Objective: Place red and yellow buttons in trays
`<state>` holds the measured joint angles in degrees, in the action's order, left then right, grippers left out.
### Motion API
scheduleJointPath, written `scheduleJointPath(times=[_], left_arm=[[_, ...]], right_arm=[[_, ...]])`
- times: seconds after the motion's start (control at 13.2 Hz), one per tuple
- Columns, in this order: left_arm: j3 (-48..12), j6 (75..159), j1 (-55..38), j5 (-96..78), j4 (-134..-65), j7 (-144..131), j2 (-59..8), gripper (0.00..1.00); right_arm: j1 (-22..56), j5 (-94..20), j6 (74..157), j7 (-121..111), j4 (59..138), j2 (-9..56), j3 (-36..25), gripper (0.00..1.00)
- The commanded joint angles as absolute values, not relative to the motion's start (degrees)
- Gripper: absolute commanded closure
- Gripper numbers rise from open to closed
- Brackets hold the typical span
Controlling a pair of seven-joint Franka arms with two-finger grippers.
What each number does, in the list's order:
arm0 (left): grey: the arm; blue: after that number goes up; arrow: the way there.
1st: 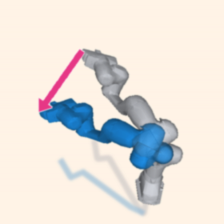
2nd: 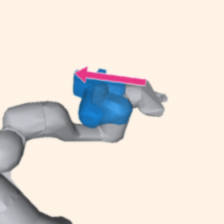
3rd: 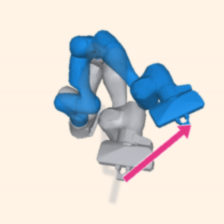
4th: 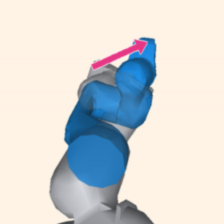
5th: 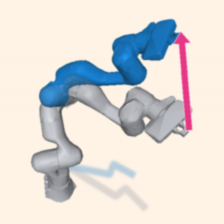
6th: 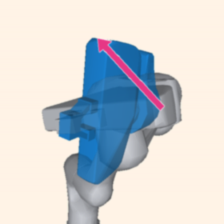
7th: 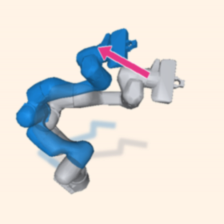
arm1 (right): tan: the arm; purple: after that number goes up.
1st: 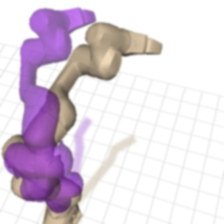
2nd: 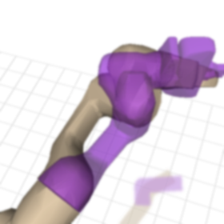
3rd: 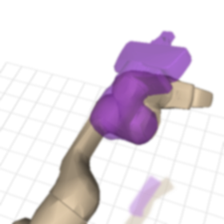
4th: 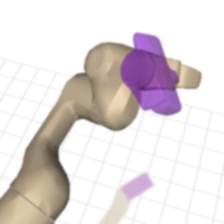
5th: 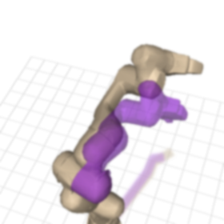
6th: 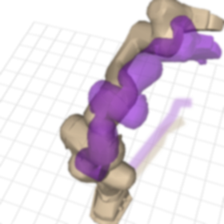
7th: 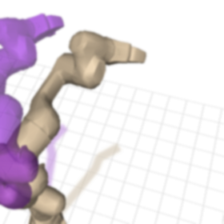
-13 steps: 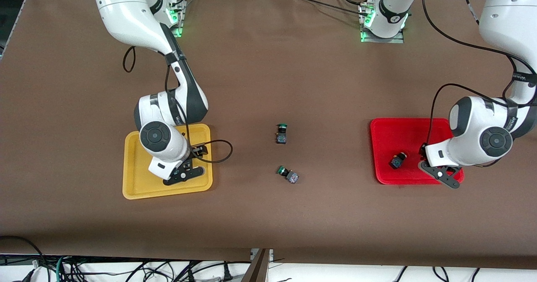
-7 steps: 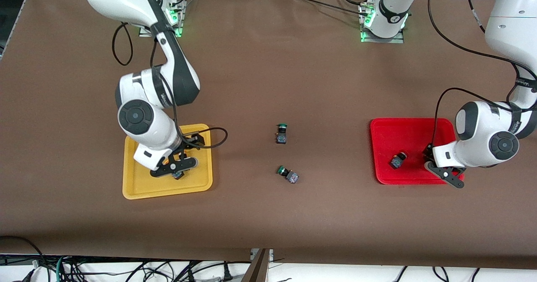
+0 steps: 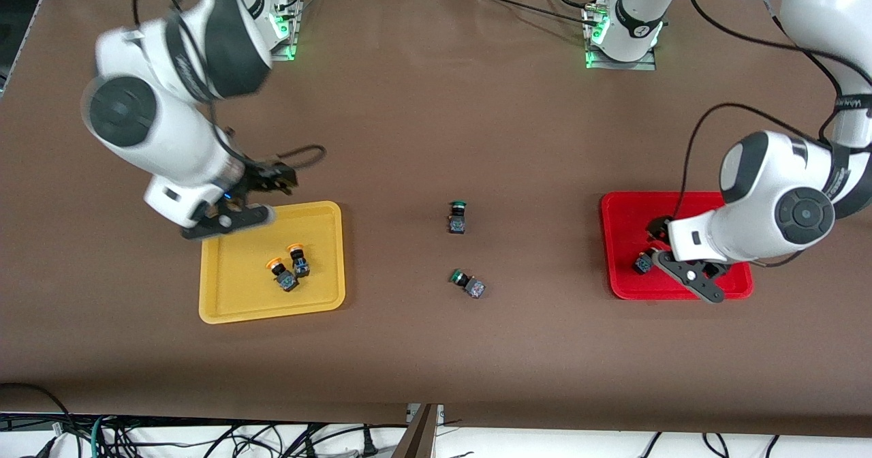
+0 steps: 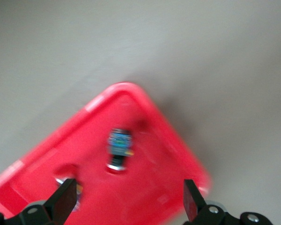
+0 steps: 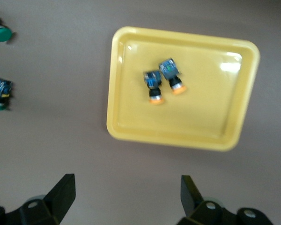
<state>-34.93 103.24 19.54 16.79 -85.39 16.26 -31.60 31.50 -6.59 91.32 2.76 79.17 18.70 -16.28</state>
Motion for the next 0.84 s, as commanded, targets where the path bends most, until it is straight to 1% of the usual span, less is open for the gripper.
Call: scheduleJointPath(times=[0.0,0.08,0.23,0.3,0.38,0.46,0.53,0.61,0.68,0.76], left_arm=[[-42.5,94.2,19.3,16.3,-80.8,2.9,-29.5,0.0],[-43.9,92.3,19.2,17.2,-79.6,-1.0,-28.2,0.0],[-43.6,89.4,19.4,17.3,-76.4,-2.6,-26.8,0.0],[-43.1,87.5,19.5,17.1,-73.9,-2.5,-26.5,0.0],[-40.1,87.4,18.6,16.4,-73.0,-2.4,-24.5,0.0],[-33.9,87.4,14.7,16.1,-73.5,-2.2,-21.3,0.0],[-25.5,87.4,10.0,14.0,-73.8,-2.2,-18.7,0.0],[-19.1,87.4,7.3,9.9,-74.4,-2.2,-17.2,0.0],[-12.5,87.5,5.3,4.4,-76.0,-2.2,-15.1,0.0],[-7.0,87.8,3.4,0.6,-80.0,-2.0,-11.3,0.0]], right_arm=[[31.5,-5.6,88.4,3.0,85.5,10.3,-17.1,0.01],[31.4,-4.7,87.1,3.0,85.9,8.9,-17.1,0.01],[30.9,-1.7,86.5,2.5,87.3,6.9,-17.0,0.01],[28.6,-1.7,86.3,2.5,88.2,6.2,-15.4,0.01],[24.1,-1.6,86.4,2.5,89.3,4.8,-10.6,0.01],[18.1,-1.5,86.3,2.5,89.7,4.1,-4.9,0.01],[13.5,-1.5,86.3,2.4,90.3,3.4,-0.6,0.01],[11.4,-1.5,86.4,2.5,90.9,3.2,1.0,0.01],[11.3,-1.5,86.4,2.4,91.1,2.8,1.1,0.01],[11.3,-1.3,86.4,2.4,91.2,2.6,1.1,0.01]])
